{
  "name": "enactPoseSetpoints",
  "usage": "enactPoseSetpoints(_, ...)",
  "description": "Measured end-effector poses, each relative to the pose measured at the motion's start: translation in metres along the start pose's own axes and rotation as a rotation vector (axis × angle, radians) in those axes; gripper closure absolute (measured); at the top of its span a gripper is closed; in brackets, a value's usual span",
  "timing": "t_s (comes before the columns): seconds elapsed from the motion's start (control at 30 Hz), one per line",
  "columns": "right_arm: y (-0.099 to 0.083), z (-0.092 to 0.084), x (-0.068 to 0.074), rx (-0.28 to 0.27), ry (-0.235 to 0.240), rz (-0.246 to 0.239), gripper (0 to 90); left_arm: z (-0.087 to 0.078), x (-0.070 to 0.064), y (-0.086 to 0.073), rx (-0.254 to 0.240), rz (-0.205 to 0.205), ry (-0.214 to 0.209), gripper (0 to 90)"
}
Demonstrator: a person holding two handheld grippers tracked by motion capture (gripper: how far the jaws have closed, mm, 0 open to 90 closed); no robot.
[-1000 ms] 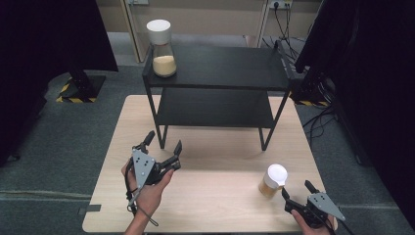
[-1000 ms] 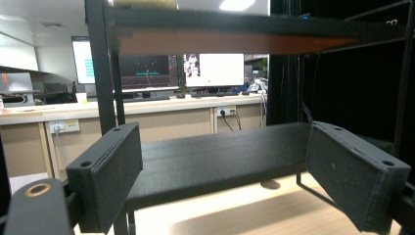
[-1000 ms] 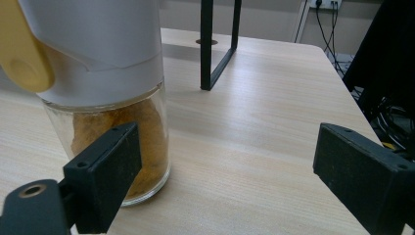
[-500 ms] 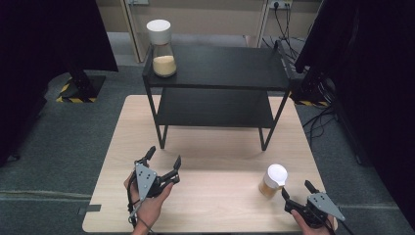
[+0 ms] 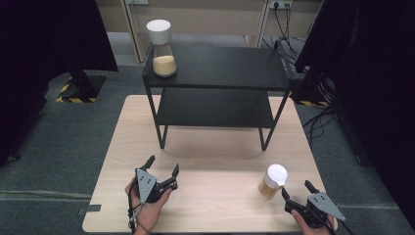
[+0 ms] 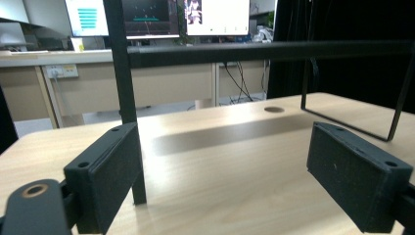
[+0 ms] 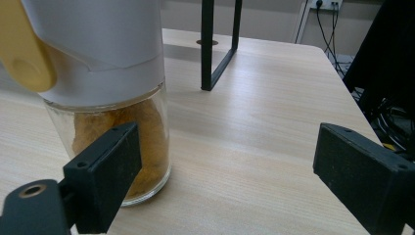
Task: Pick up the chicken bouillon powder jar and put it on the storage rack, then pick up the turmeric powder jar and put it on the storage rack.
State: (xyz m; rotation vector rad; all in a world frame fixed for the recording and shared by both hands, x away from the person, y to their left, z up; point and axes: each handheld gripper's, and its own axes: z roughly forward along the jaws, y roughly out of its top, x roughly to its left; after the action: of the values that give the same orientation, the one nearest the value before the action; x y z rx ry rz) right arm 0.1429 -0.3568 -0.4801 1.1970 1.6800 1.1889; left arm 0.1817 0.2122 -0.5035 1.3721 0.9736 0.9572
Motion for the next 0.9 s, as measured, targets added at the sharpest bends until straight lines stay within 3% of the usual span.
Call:
enactPoseSetpoints(0.13, 0.000, 0.000, 0.001, 0.000, -0.002, -0.004, 11.1, 0.002, 0.001, -0.007, 0.009, -0.025, -0.012, 11.5)
enactPoseSetpoints(0.5, 0.000, 0.000, 0.000, 0.002, -0.001, 0.000, 11.0, 0.006, 0.005, -0.017, 0.061, -0.034, -0.042, 10.6)
enactPoseSetpoints(0.9, -0.004, -0.001, -0.006, -0.023, 0.022, 0.027, 9.9, 0.004, 0.006, -0.018, 0.055, -0.039, -0.040, 10.1)
